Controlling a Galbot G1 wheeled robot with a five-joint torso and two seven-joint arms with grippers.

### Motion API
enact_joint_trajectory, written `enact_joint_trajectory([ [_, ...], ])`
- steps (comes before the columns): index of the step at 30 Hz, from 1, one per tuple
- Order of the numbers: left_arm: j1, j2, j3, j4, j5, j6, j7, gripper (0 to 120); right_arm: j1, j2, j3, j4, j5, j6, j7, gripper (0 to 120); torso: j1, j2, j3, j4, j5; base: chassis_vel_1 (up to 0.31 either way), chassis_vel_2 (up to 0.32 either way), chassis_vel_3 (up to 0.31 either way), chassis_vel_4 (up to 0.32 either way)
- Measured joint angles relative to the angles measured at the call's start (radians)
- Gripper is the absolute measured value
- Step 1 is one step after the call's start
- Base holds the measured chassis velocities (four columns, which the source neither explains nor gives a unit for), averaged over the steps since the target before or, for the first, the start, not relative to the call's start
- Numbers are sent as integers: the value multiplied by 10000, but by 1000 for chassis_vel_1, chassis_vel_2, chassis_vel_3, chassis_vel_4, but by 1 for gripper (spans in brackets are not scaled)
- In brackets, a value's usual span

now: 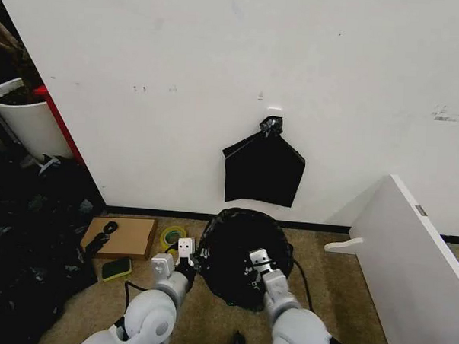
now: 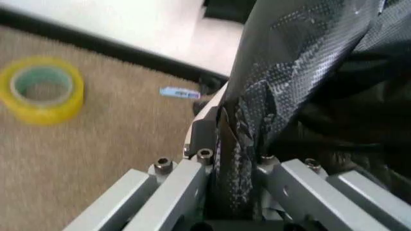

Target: Place the garbage bag over the trash bin.

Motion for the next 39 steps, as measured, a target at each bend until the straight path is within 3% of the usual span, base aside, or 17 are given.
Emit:
enact_joint_trajectory([
  [2, -57, -336, -271, 224, -469, 354, -452, 0, -326, -133, 498, 443, 3, 429, -167, 0, 0, 0, -1, -9, -6, 0, 0, 0, 0],
  [7, 140, -888, -828, 480, -1164, 1028, -1623, 0, -480, -50, 1018, 267, 76, 1195, -114, 0, 0, 0, 0, 8, 0, 0, 0, 0, 0],
  [12, -76, -1135, -769, 860, -1603, 1576, -2377, 0, -1013, 294, 1789, -46, -39, 1991, 103, 0, 0, 0, 0, -5, 3, 0, 0, 0, 0],
  [17, -389, -1256, -651, 1321, -2019, 1931, -2726, 1, -1264, 461, 2072, 8, -71, 2141, 144, 0, 0, 0, 0, -2, -2, 0, 0, 0, 0],
  [22, -547, -1283, -633, 1549, -2000, 1923, -2565, 17, -1262, 596, 2057, -19, -90, 2142, 180, 0, 0, 0, 0, -1, -2, 0, 0, 0, 0],
  [27, -519, -1247, -650, 1621, -1272, 1621, -2305, 36, -1292, 703, 2041, -90, -118, 2136, 208, 0, 0, 0, 0, -1, -1, 0, 0, 0, 0],
  [36, -389, -1031, -650, 1236, -953, 1538, -2166, 62, -1256, 674, 2071, -64, -108, 2100, 228, 0, 0, 0, 0, 0, -1, 0, 0, 0, 0],
  [39, -313, -922, -654, 945, -731, 1357, -2074, 79, -1247, 694, 2067, -32, -81, 2087, 229, 0, 0, 0, 0, 1, -1, 0, 0, 0, 0],
])
